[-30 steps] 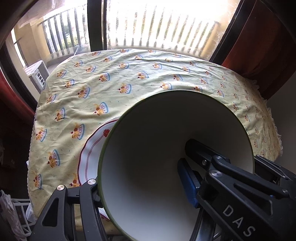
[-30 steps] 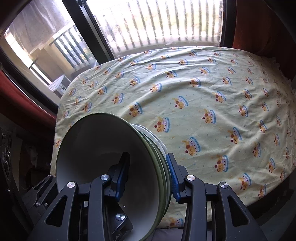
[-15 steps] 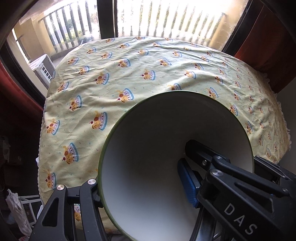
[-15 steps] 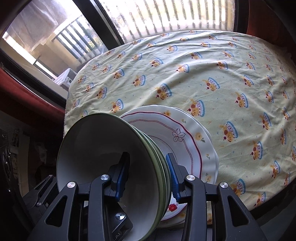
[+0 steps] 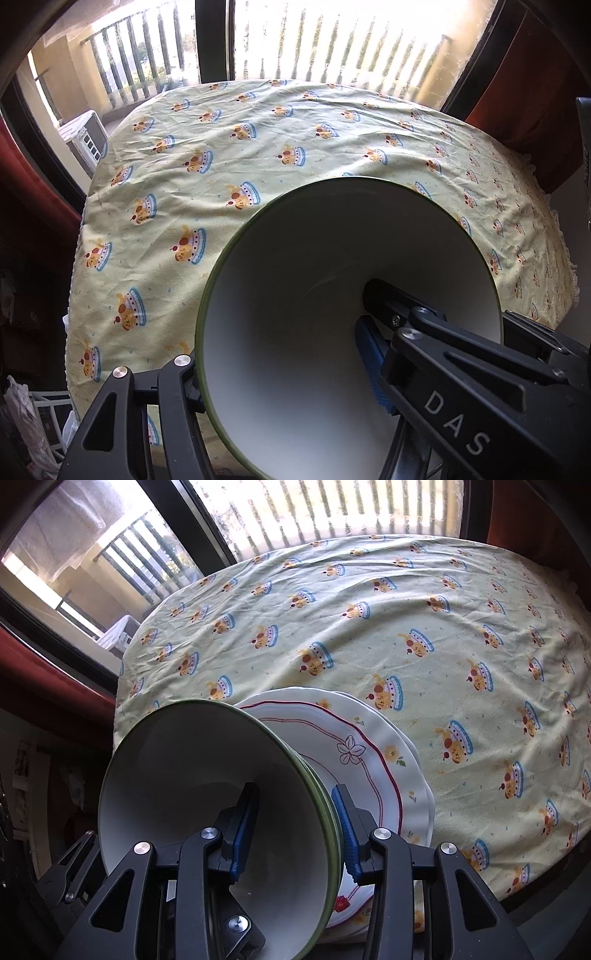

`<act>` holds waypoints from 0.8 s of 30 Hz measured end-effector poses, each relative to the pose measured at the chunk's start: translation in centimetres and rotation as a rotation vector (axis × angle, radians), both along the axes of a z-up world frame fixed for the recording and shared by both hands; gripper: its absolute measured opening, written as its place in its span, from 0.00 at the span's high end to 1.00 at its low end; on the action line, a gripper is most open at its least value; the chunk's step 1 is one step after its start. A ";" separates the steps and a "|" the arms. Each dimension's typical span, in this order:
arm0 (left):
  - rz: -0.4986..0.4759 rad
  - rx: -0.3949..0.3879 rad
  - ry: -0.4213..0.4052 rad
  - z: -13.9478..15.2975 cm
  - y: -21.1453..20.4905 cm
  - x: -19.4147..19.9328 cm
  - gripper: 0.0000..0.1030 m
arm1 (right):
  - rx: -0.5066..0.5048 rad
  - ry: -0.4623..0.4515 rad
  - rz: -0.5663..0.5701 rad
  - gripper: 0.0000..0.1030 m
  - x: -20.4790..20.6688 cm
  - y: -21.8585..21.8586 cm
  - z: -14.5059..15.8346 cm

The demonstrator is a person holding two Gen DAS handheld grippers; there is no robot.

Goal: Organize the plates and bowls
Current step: 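Set the bowls on the plates and open both tools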

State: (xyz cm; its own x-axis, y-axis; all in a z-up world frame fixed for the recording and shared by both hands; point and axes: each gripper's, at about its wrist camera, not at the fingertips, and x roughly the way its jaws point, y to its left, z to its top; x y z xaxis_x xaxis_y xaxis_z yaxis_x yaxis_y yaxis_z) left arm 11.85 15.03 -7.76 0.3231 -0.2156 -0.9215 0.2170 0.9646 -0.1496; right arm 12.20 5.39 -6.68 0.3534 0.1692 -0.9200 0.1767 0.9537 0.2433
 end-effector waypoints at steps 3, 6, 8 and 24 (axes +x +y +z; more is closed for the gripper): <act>0.007 -0.021 -0.001 -0.2 0.0 -0.2 0.32 | -0.008 -0.004 0.005 0.55 -0.1 0.1 0.0; 0.009 -0.026 -0.004 -0.3 0.0 -0.4 0.28 | -0.013 -0.007 0.004 0.54 -0.2 0.1 -0.1; 0.009 -0.035 -0.018 -0.2 0.0 -0.6 0.28 | -0.017 -0.009 0.006 0.53 -0.3 0.0 -0.1; 0.088 -0.034 -0.220 4.1 -0.4 -3.3 0.14 | -0.098 -0.176 0.107 0.28 -2.1 -0.1 4.2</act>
State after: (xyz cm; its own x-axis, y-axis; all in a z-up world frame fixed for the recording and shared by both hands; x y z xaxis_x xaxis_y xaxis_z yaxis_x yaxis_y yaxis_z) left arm 8.55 14.64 -3.70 0.5340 -0.2077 -0.8196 0.1636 0.9764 -0.1409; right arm 10.06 5.32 -2.49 0.4947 0.1267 -0.8598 0.0367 0.9854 0.1663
